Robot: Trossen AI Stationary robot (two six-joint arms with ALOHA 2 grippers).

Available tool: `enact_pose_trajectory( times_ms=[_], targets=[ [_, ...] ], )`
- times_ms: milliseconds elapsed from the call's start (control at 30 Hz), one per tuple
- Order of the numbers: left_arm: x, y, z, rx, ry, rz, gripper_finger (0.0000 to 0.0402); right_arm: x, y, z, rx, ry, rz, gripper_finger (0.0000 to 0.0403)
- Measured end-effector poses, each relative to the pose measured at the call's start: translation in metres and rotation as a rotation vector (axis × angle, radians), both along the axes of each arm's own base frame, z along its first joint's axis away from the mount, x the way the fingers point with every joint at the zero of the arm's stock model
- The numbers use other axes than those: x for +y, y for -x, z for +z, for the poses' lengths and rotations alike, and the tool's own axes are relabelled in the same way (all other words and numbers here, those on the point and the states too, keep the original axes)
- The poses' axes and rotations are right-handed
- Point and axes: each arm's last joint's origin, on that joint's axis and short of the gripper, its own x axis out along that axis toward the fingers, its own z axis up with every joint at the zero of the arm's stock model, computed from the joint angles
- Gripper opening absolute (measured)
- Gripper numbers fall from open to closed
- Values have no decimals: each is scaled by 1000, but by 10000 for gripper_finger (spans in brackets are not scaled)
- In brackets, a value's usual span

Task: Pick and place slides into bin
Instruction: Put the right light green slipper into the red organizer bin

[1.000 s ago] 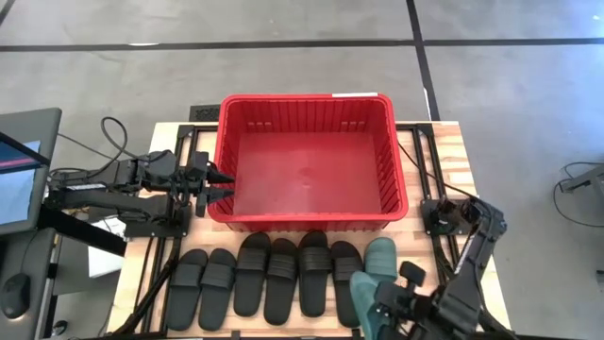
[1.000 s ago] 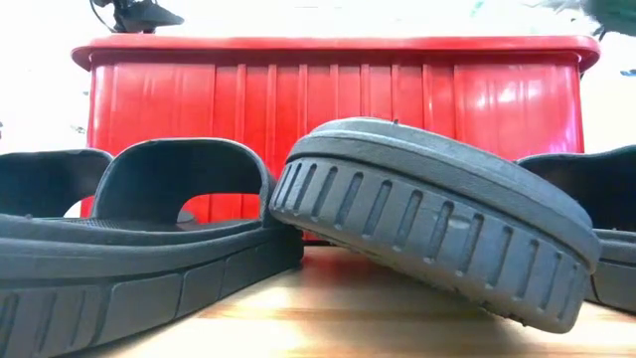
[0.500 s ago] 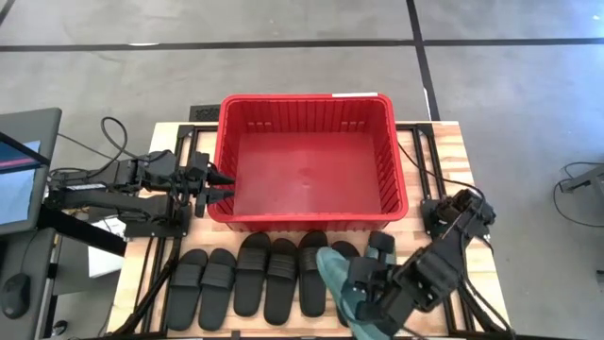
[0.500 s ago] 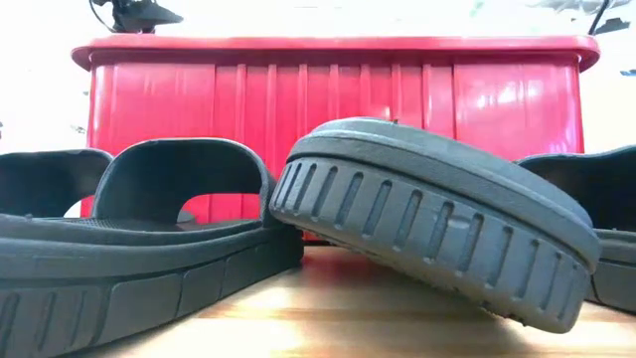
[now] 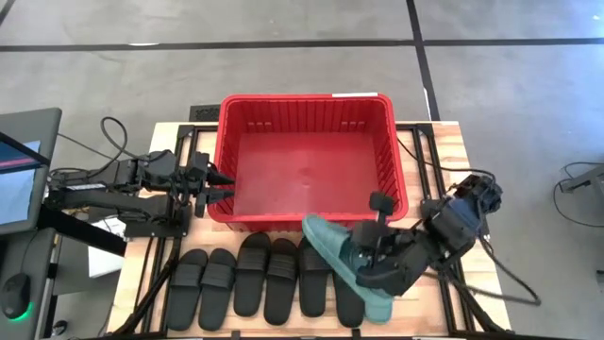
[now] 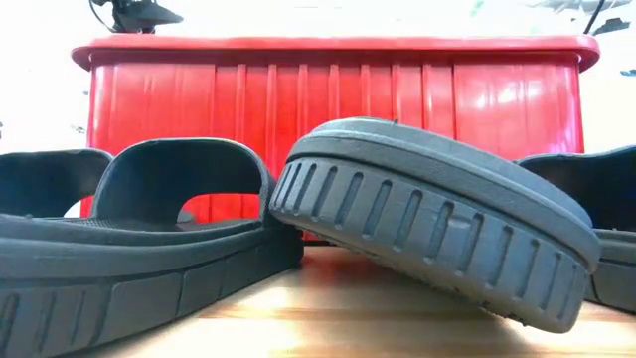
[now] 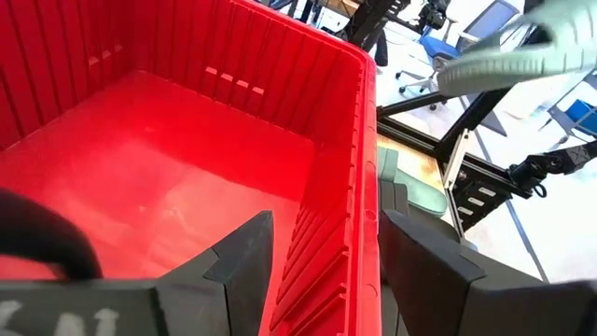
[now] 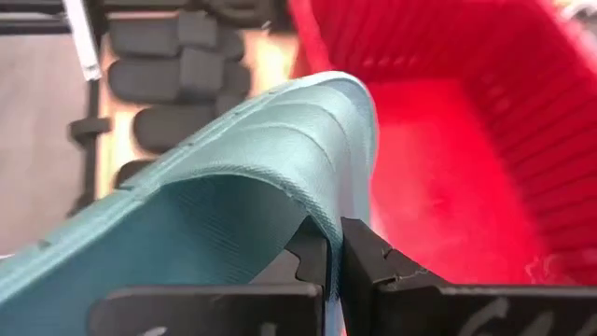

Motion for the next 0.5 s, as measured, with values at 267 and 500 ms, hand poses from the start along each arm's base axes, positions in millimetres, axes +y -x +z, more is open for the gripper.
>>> enact_pose_trajectory(
  times_ms=[267,500],
  targets=[
    [0,0,0,0,-5,12,183,-41,1,19,-34,168,-16,0],
    [2,0,0,1,-20,63,183,-82,-14,22,42,306,-31,0]
  ],
)
